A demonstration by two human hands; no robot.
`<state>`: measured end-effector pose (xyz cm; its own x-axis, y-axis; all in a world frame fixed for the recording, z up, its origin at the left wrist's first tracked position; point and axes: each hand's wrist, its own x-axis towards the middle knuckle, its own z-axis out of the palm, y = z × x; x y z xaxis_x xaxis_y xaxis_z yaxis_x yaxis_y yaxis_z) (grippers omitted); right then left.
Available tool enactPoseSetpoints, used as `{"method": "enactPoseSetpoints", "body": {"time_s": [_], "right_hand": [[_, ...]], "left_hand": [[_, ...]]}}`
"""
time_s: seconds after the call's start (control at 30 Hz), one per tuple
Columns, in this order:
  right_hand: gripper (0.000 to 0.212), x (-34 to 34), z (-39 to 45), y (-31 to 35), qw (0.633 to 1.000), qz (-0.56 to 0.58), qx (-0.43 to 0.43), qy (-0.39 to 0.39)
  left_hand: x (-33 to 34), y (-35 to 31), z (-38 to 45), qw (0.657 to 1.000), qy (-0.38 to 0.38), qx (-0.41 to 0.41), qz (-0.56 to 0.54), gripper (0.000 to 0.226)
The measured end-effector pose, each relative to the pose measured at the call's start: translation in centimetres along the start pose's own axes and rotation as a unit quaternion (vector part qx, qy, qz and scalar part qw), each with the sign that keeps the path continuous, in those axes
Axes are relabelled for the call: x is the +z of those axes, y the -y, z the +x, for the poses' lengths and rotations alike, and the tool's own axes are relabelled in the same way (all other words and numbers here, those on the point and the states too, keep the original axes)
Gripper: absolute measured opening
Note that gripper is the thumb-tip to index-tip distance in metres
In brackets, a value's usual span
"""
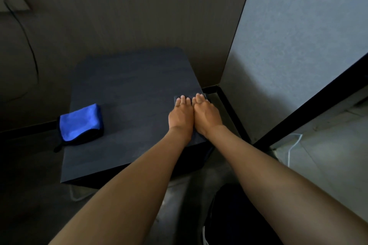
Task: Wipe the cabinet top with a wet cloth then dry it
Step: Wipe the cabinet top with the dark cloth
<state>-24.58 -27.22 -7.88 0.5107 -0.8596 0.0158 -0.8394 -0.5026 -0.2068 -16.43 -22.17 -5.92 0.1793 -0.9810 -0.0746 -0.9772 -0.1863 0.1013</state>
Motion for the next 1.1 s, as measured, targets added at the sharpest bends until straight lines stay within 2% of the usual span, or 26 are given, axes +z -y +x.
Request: {"method": "enactPoseSetpoints", "body": {"time_s": [0.1, 0.3, 0.63, 0.83, 1.1], "right_hand": [[0.042, 0.6, 3.0, 0.0, 1.000, 0.002, -0.010, -0.013], [0.044, 1.7, 9.2, 0.2, 0.999, -0.007, -0.020, -0.028], [0.038, 2.4, 18.4, 0.9, 0.997, -0.029, -0.034, -0.066], [0.037, 2.6, 23.4, 1.4, 0.996, -0.034, -0.042, -0.069], [0.027, 2.6, 28.3, 1.8, 0.992, -0.054, -0.063, -0.096]], "left_hand": [[-0.3, 1.0, 2.5, 1.000, -0.027, 0.006, 0.000, 0.068], [-0.5, 3.4, 7.8, 0.999, -0.035, -0.016, -0.013, 0.071], [-1.8, 7.2, 15.6, 0.998, -0.045, -0.024, 0.025, 0.068], [-1.9, 9.2, 20.0, 0.996, -0.060, -0.059, 0.016, 0.059], [-1.8, 11.3, 24.9, 0.992, -0.095, -0.057, 0.063, 0.042]]}}
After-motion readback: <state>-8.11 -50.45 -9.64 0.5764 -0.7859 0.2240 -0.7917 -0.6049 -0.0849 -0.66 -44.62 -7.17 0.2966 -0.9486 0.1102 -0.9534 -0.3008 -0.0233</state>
